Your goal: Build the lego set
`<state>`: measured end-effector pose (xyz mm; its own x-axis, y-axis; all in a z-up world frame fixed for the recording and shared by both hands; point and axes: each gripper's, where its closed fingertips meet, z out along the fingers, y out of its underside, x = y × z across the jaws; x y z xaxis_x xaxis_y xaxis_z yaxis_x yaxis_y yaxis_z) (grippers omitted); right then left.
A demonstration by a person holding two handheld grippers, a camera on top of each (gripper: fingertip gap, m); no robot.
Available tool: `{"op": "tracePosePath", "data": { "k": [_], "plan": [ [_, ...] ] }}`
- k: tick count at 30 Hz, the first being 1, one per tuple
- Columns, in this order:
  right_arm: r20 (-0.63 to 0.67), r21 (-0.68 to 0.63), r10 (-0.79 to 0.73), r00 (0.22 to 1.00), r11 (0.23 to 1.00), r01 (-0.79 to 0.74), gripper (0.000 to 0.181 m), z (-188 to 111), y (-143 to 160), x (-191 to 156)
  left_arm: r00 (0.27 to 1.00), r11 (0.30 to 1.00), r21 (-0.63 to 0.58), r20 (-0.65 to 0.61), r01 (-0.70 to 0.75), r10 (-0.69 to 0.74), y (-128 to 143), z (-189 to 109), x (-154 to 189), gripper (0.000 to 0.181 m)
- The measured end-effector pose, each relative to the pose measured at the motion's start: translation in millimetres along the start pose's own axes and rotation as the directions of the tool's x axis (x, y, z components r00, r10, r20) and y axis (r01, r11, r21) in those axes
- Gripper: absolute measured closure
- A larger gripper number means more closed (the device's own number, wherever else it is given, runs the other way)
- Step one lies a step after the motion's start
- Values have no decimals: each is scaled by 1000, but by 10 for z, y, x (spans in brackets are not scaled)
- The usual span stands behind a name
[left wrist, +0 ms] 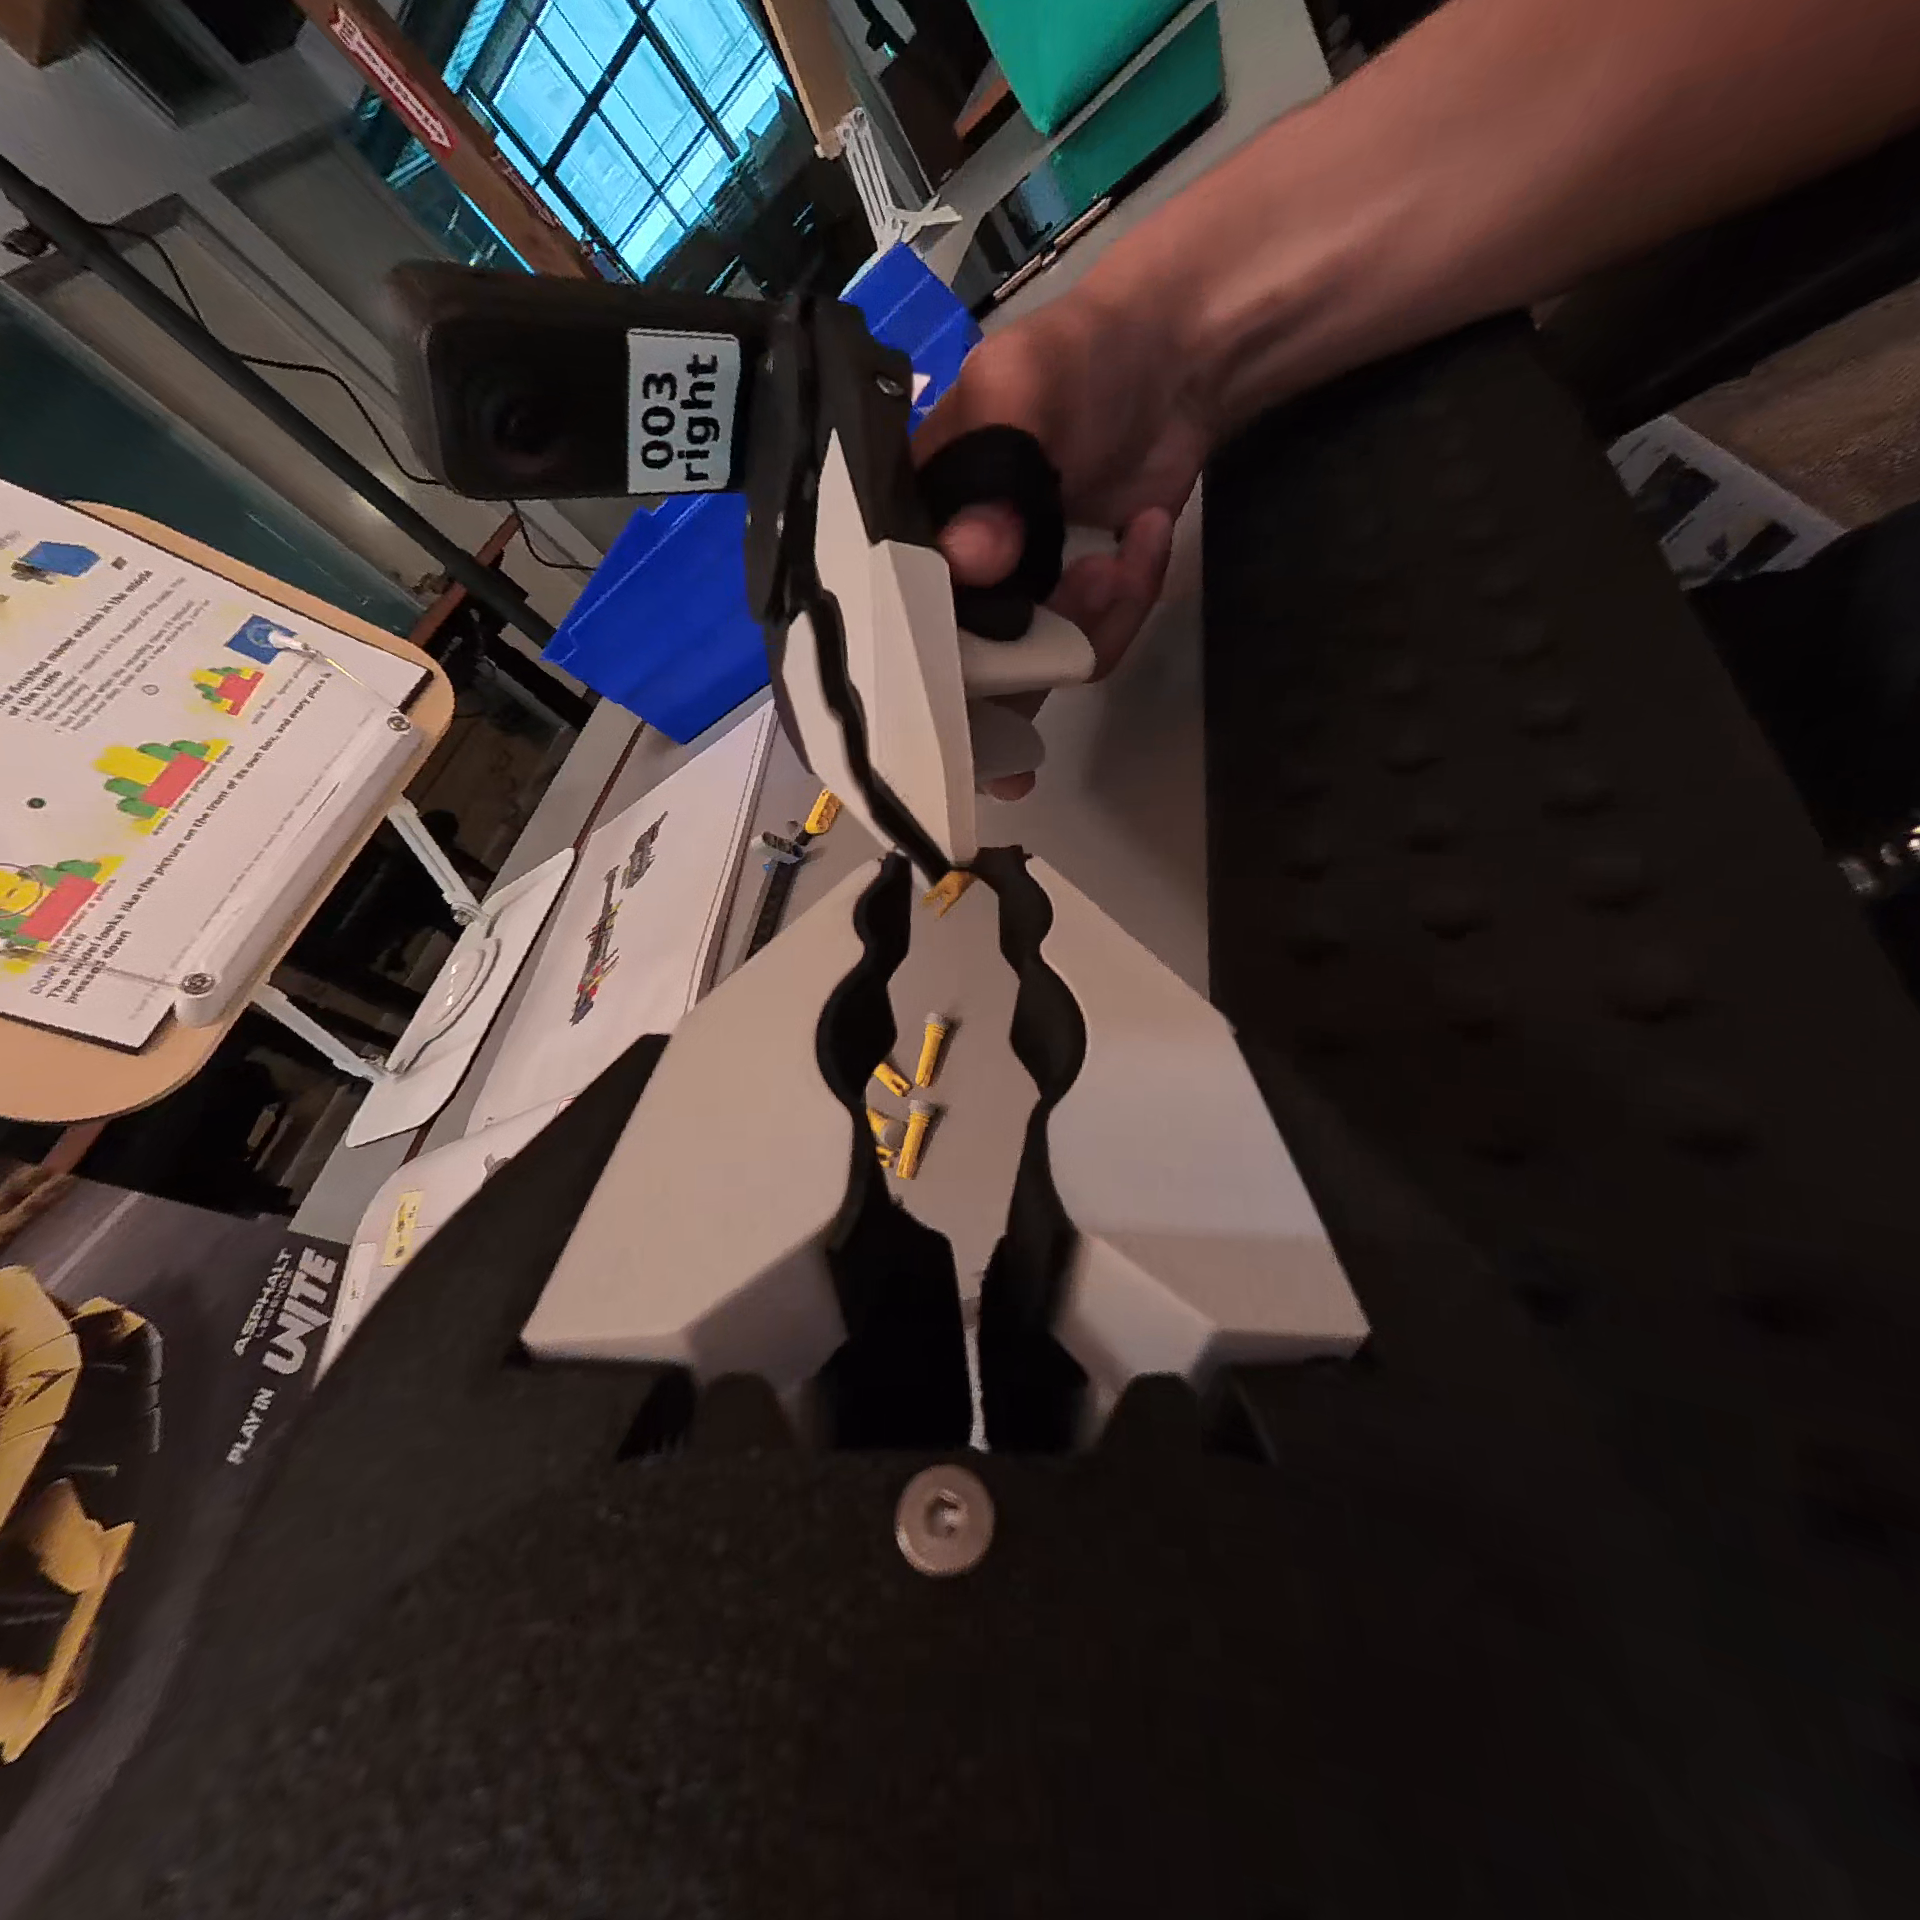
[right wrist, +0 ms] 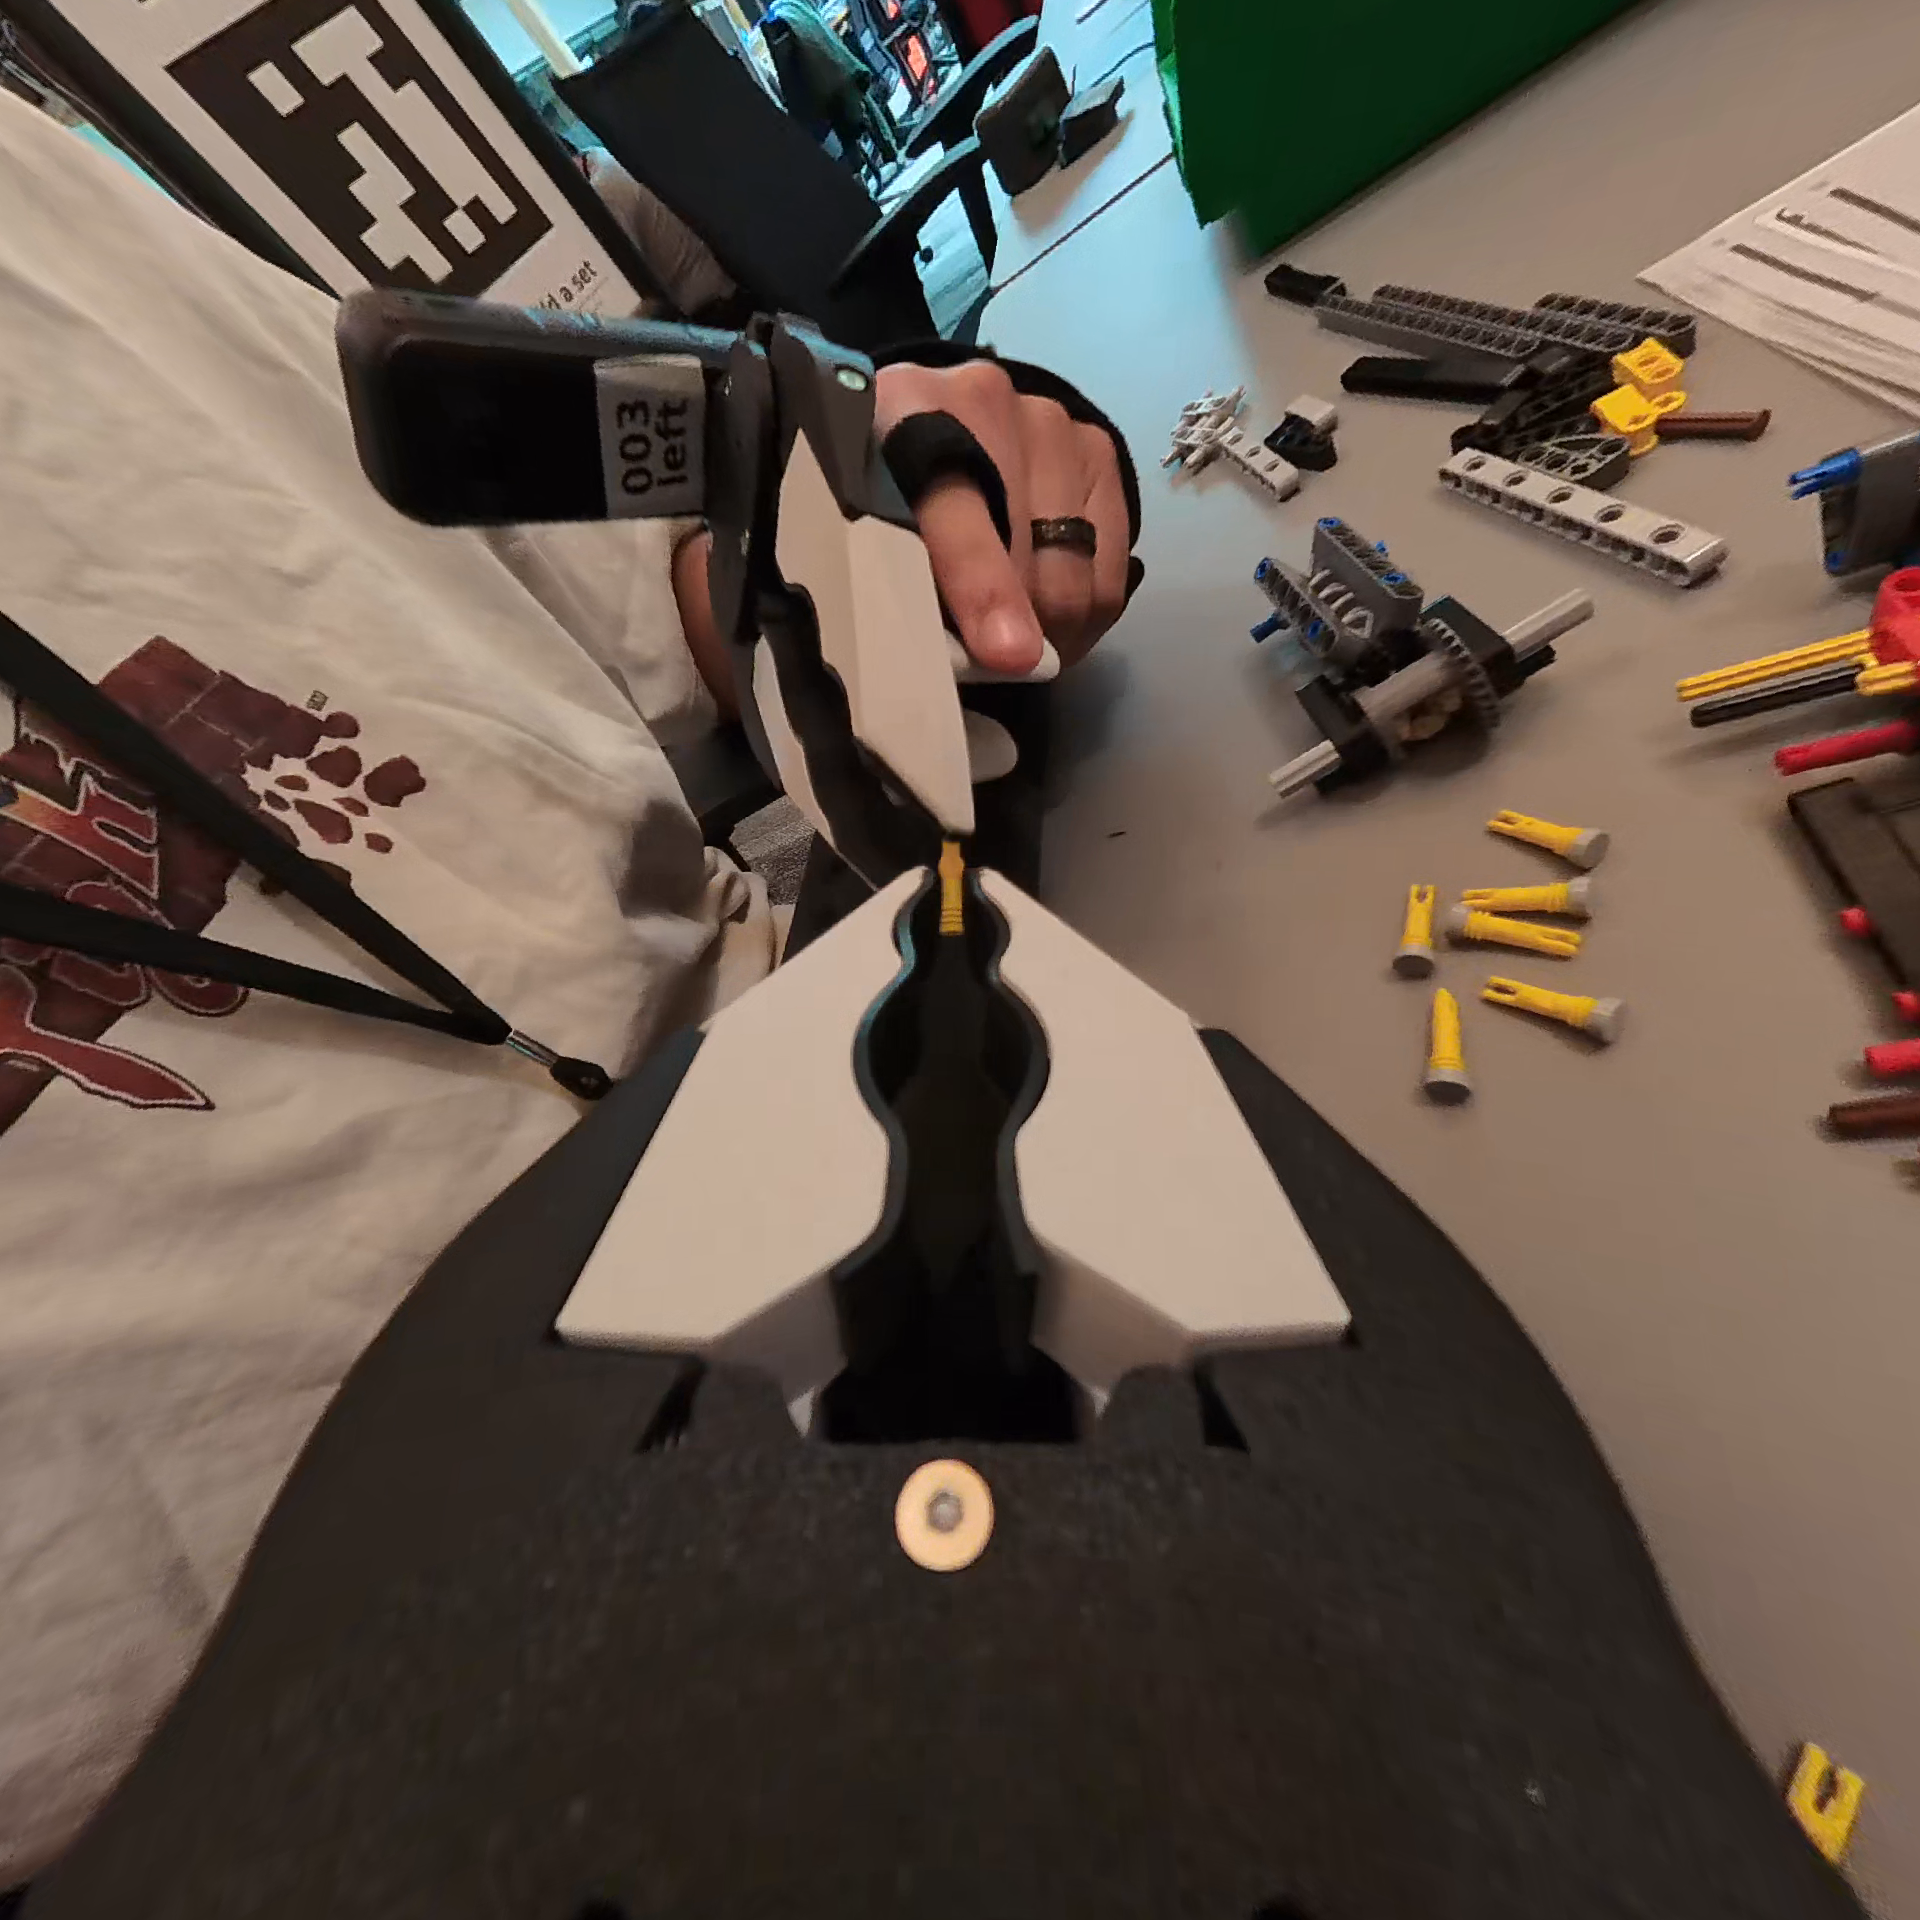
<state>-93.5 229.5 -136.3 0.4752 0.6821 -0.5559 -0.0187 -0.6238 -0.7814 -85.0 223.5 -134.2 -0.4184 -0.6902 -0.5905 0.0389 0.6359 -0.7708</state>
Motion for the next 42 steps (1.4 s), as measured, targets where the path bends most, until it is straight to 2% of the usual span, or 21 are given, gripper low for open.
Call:
{"op": "tracePosePath", "data": {
  "k": [3, 5, 10, 13, 16, 20, 25, 28, 37, 42],
  "plan": [
    [41, 1, 15, 999, 1000, -15, 178, 0, 16, -49, 1000, 1000, -16, -28, 0, -1, 33, 6, 41, 163],
    [11, -7, -1, 1000, 1000, 1, 178, -1, 24, -10, 999, 999, -34, -28, -26, 25, 64, 22, 67, 164],
    [38, -17, 4, 999, 1000, -3, 178, 25, 28, -52, 1000, 1000, -18, -17, -20, 20, 35, 4, 32, 174],
    [27, 34, -7, 1000, 999, 6, 177, 2, -50, -44, 1000, 1000, -15, 15, -10, 11, 21, -7, -42, 175],
    [-35, 128, -29, 999, 991, 33, 170, -95, -167, 2, 997, 998, -25, 54, 56, -55, 45, -18, -168, 178],
    [-117, 223, -33, 993, 973, 58, 170, -199, -281, 60, 992, 994, -42, 81, 98, -94, 98, -31, -247, 178],
    [-126, 209, -15, 992, 977, 41, 169, -142, -266, 106, 992, 995, -17, 88, 94, -92, 42, -38, -255, 178],
    [-69, 221, -7, 998, 975, 22, 173, -127, -286, 29, 991, 995, -3, 92, 96, -95, 12, -48, -261, 178],
    [-21, 222, -9, 1000, 975, 14, 177, -96, -294, -60, 991, 994, 43, 89, 97, -100, -75, -86, -264, 178],
    [71, 227, 38, 997, 973, -53, 177, -89, -299, -135, 993, 994, 82, 89, 74, -81, -149, -117, -249, 178]
  ]
}}
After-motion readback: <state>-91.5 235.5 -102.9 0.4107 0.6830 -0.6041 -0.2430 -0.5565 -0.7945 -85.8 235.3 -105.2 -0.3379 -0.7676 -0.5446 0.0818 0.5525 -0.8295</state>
